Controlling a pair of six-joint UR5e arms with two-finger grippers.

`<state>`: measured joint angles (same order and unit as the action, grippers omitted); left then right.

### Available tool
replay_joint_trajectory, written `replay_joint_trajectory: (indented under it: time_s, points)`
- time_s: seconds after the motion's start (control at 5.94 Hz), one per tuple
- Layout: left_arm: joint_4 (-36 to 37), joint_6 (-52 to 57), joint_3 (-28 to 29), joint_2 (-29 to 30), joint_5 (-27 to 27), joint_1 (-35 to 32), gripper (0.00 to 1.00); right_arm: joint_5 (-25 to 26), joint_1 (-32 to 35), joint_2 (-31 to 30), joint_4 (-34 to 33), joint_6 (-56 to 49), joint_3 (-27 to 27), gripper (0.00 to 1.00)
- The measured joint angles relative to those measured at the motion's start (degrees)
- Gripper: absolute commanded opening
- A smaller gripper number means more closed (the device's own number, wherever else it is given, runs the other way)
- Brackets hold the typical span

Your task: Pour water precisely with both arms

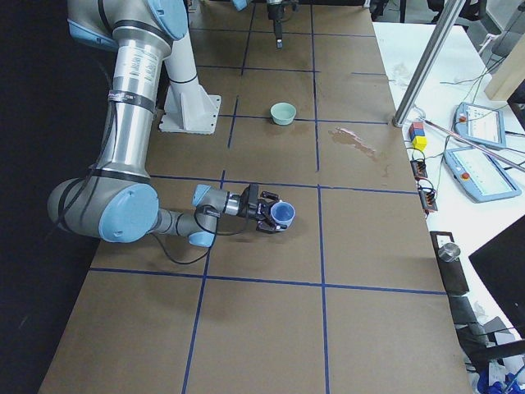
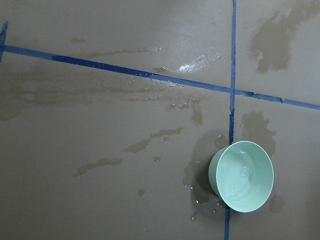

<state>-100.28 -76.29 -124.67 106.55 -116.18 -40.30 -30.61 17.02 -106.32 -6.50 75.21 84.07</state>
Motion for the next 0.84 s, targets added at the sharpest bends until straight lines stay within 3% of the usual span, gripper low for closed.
replay_joint_trajectory:
  time_s: [0.17,0.5,0.67,0.84]
  points:
    - [0.21,0.00,-0.72,-0.47,-0.01,0.00,1.00,-0.04,0.00,0.11,0.02,-0.04,-0.74,0.16]
    - [0.49,0.00,-1.35,-0.70,0.01,-0.04,1.00,-0.09,-0.05,0.29,0.03,-0.03,-1.62,0.57]
    - [0.51,0.00,-1.51,-0.73,0.03,-0.04,1.00,-0.13,-0.03,0.36,0.06,0.01,-2.03,0.82]
    - [0.52,0.00,-1.68,-0.73,0.03,-0.03,1.00,-0.20,0.01,0.37,0.08,0.00,-2.21,1.00]
